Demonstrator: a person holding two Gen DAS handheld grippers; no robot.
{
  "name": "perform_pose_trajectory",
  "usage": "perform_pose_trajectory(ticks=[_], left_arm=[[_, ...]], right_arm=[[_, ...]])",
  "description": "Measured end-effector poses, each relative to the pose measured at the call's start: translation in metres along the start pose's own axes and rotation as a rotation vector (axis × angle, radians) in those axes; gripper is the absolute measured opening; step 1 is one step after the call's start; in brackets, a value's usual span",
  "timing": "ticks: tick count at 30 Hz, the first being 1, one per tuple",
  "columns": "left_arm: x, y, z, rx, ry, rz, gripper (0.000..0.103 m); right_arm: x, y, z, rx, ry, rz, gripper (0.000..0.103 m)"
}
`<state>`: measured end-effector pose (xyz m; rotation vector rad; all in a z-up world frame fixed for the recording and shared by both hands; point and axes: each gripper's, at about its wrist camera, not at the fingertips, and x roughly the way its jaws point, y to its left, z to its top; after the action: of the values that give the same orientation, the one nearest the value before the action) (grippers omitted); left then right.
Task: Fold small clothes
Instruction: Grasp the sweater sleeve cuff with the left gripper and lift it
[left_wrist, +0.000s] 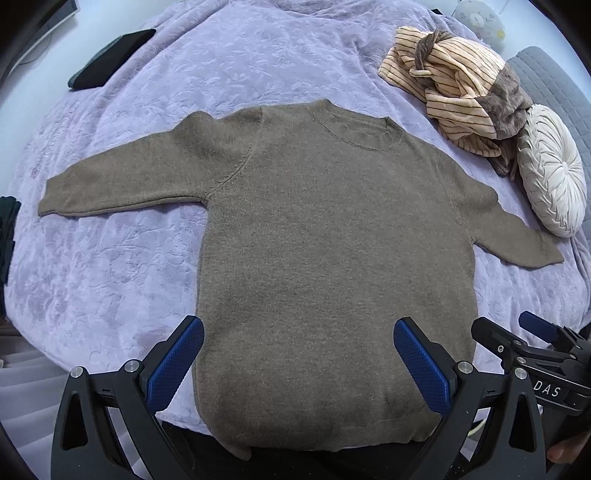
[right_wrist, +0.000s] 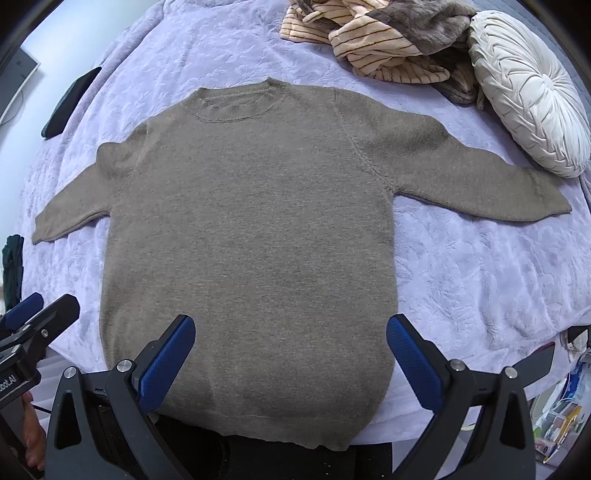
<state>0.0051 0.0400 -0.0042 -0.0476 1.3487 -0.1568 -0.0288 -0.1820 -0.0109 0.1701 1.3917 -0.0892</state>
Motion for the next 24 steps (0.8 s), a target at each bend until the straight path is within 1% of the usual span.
perform_pose_trajectory(ticks=[5, 7, 9, 11, 13, 14, 16, 17, 18, 19, 21, 22, 24], left_arm=[[0.014, 0.035, 0.012, 0.003, 0.013, -0.079, 0.103], [0.019, 0.060, 0.019, -0.023, 0.012, -0.109, 0.103], [0.026, 0.093, 0.029, -0.070, 0.003, -0.139, 0.103], [0.032, 0.132, 0.042, -0.130, -0.025, -0.161, 0.103], [0.036, 0.179, 0.055, -0.192, -0.085, -0.179, 0.103], [0.038, 0.202, 0.061, -0.224, -0.112, -0.174, 0.103], [0.047, 0.250, 0.063, -0.311, -0.151, -0.157, 0.103], [0.052, 0.269, 0.062, -0.357, -0.162, -0.163, 0.103], [0.060, 0.296, 0.061, -0.430, -0.173, -0.177, 0.103], [0.067, 0.313, 0.057, -0.483, -0.178, -0.188, 0.103], [0.085, 0.350, 0.052, -0.603, -0.182, -0.244, 0.103], [0.094, 0.364, 0.050, -0.649, -0.179, -0.272, 0.103], [0.112, 0.383, 0.049, -0.696, -0.168, -0.315, 0.103]], right_arm=[[0.009, 0.028, 0.004, 0.018, 0.005, 0.007, 0.103], [0.015, 0.045, 0.008, 0.025, 0.016, 0.012, 0.103], [0.020, 0.064, 0.010, 0.023, 0.024, 0.029, 0.103], [0.024, 0.084, 0.012, 0.008, 0.031, 0.041, 0.103], [0.028, 0.108, 0.015, -0.017, 0.037, 0.057, 0.103], [0.030, 0.119, 0.016, -0.029, 0.040, 0.066, 0.103], [0.034, 0.141, 0.018, -0.053, 0.047, 0.081, 0.103], [0.037, 0.154, 0.019, -0.068, 0.053, 0.086, 0.103], [0.040, 0.163, 0.019, -0.078, 0.059, 0.090, 0.103], [0.043, 0.173, 0.019, -0.091, 0.065, 0.092, 0.103], [0.048, 0.191, 0.020, -0.115, 0.075, 0.096, 0.103], [0.051, 0.200, 0.019, -0.129, 0.082, 0.096, 0.103], [0.055, 0.212, 0.018, -0.142, 0.094, 0.094, 0.103]])
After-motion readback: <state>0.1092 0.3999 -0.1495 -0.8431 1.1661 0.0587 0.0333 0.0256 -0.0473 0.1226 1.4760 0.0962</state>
